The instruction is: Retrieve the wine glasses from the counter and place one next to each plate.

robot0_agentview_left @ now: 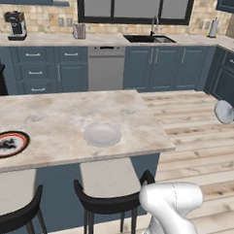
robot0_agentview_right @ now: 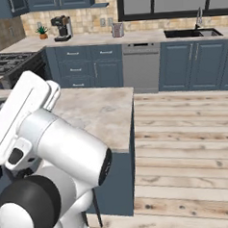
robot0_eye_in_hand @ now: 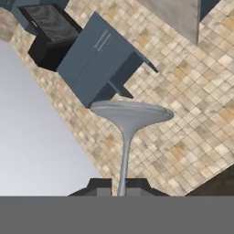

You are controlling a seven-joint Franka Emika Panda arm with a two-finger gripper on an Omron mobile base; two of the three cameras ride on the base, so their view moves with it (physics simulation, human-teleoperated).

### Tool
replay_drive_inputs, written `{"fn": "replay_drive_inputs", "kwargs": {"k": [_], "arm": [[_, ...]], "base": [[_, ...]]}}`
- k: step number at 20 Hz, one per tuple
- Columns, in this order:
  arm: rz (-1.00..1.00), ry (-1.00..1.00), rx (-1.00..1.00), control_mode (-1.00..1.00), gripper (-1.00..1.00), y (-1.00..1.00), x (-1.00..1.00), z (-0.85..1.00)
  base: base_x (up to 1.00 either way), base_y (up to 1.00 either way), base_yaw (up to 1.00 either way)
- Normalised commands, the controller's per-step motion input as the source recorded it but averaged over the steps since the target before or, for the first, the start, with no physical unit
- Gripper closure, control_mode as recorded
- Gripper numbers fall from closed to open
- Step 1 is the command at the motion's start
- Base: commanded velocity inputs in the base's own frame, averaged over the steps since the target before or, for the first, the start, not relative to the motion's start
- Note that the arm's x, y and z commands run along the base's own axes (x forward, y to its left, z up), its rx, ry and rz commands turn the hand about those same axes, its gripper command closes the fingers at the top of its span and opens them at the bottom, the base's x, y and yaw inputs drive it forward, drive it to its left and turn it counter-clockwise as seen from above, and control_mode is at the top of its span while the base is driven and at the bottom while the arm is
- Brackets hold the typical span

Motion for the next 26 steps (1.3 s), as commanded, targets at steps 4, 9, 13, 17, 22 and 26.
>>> {"fn": "replay_drive_inputs", "kwargs": {"k": [4,9,13,17,22,26], "arm": [[0.00,0.25,-0.01,-1.00,1.00,0.02,0.39,0.00],[0.00,0.16,-0.03,-1.00,1.00,0.01,0.24,-0.08],[0.00,0.18,-0.03,-1.00,1.00,0.00,0.33,-0.31],[0.00,0.16,-0.01,-1.00,1.00,0.00,0.33,-0.34],[0.00,0.10,0.00,-1.00,1.00,0.00,0.43,-0.31],[0.00,0.07,0.00,-1.00,1.00,0.00,0.47,-0.33]], "base": [[0.00,0.00,0.00],[0.00,0.00,0.00],[0.00,0.00,0.00],[0.00,0.00,0.00],[0.00,0.00,0.00],[0.00,0.00,0.00]]}}
